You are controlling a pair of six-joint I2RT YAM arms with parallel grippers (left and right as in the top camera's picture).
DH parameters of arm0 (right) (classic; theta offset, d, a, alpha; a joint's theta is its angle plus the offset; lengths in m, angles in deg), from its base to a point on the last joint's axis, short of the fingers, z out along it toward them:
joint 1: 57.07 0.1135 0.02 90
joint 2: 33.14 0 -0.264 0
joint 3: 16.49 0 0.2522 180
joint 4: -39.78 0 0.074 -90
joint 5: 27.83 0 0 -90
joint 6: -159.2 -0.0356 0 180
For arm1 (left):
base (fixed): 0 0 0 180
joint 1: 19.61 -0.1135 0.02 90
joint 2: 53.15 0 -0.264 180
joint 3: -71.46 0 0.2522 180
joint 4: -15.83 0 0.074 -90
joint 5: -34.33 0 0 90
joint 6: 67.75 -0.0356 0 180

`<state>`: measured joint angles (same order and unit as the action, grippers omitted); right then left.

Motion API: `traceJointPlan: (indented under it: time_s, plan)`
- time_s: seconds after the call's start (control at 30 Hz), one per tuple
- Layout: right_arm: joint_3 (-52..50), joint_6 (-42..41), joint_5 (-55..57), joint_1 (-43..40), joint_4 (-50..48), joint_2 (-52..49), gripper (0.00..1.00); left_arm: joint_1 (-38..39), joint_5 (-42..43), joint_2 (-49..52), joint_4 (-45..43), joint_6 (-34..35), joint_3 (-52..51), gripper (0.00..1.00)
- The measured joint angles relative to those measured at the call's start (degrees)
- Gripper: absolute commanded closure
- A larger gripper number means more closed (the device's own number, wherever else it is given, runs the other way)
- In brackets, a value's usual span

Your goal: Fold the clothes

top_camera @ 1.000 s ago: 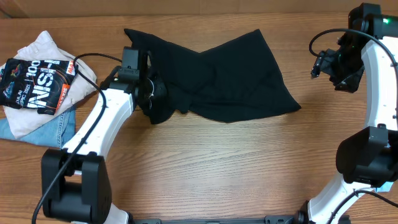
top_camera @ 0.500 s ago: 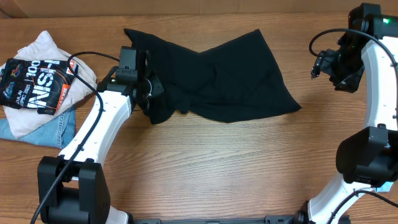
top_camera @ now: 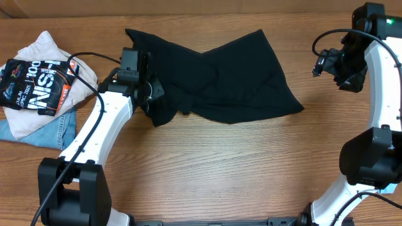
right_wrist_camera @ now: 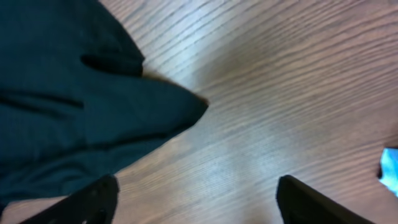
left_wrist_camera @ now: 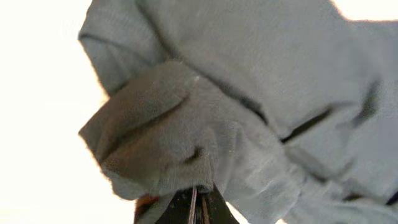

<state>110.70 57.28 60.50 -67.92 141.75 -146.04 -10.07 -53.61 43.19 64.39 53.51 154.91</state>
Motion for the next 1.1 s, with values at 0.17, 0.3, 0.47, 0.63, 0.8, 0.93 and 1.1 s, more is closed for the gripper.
traceJointPlan:
  time_s: [0.17,0.3,0.47,0.63,0.8,0.93,1.1]
  plan:
    - [-8.0,0.0,0.2,0.0,-5.3,0.0,0.14,0.0,-1.7,0.0,5.7,-0.2,0.0,0.96]
    - [-15.4,0.0,-0.1,0.0,-11.3,0.0,0.17,0.0,-2.6,0.0,8.2,-0.8,0.0,0.96]
    - [-23.6,-0.2,-2.8,0.0,-19.8,0.0,0.21,0.0,-3.1,0.0,8.4,-1.4,0.0,0.96]
    - [-30.6,-1.8,-6.1,0.0,-27.1,0.0,0.27,0.0,-3.2,0.0,8.4,-1.5,0.0,0.96]
    - [-35.9,-3.7,-8.6,0.0,-33.6,0.0,0.30,0.0,-3.2,0.0,8.5,-1.5,0.0,0.96]
    - [-39.0,-4.7,-9.4,0.0,-37.8,0.0,0.38,0.0,-3.2,0.0,8.5,-1.5,0.0,0.96]
    - [-40.2,-5.3,-10.0,0.0,-40.2,0.0,0.52,0.0,-3.2,0.0,8.5,-1.5,0.0,0.96]
